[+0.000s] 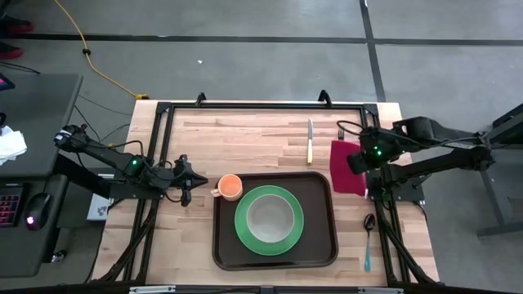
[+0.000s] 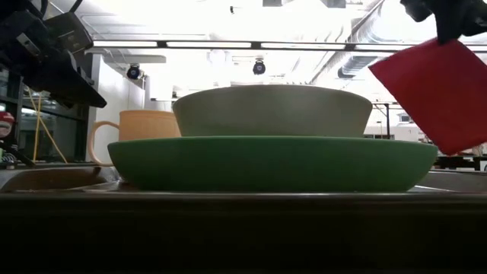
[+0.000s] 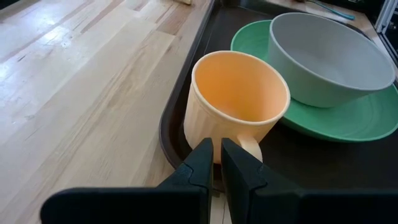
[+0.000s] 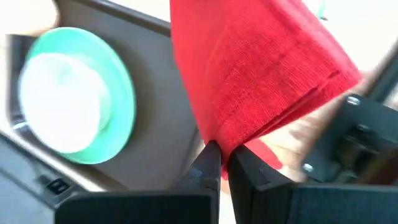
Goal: Set up tray
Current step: Put the red napkin beside the green plate on the tray
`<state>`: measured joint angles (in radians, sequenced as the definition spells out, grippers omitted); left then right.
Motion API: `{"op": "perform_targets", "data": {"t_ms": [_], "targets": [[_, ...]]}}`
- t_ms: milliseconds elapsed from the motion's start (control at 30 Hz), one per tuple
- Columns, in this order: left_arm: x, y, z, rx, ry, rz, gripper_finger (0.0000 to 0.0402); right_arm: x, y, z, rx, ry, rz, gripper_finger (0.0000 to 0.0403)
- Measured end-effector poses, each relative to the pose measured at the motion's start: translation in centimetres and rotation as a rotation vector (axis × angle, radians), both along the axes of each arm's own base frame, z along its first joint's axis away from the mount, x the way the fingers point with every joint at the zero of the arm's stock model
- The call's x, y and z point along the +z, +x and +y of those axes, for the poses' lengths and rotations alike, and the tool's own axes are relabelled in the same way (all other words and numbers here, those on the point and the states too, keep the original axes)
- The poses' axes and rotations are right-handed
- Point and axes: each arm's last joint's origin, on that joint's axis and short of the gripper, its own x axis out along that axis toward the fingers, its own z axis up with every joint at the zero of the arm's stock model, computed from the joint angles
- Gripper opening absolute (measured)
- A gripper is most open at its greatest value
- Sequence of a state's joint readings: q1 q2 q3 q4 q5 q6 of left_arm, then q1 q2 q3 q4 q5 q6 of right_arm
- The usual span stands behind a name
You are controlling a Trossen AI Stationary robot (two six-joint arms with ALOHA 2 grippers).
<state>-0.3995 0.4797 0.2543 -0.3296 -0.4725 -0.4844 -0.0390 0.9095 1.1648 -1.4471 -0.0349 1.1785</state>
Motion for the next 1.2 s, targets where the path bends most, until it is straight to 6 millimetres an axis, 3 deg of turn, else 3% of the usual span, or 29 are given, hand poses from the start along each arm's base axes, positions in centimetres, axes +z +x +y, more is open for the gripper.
{"op": "perform_targets", "data": {"t_ms": [433, 767, 1200], "targets": [[0.2, 0.1, 0.0, 0.000, -0.009, -0.021, 0.0062, 0.3, 2.8, 0.8, 0.108, 0.062, -0.153, 0.0000], [0.2, 0.1, 0.0, -0.004, -0.001, -0.018, 0.0062, 0.0, 5.3, 3.4, 0.165, 0.115, -0.198, 0.0000], [0.2, 0.1, -0.1, -0.026, -0.003, -0.013, 0.0062, -1.2, 6.8, 7.6, 0.142, 0.172, -0.131, 0.0000]]}}
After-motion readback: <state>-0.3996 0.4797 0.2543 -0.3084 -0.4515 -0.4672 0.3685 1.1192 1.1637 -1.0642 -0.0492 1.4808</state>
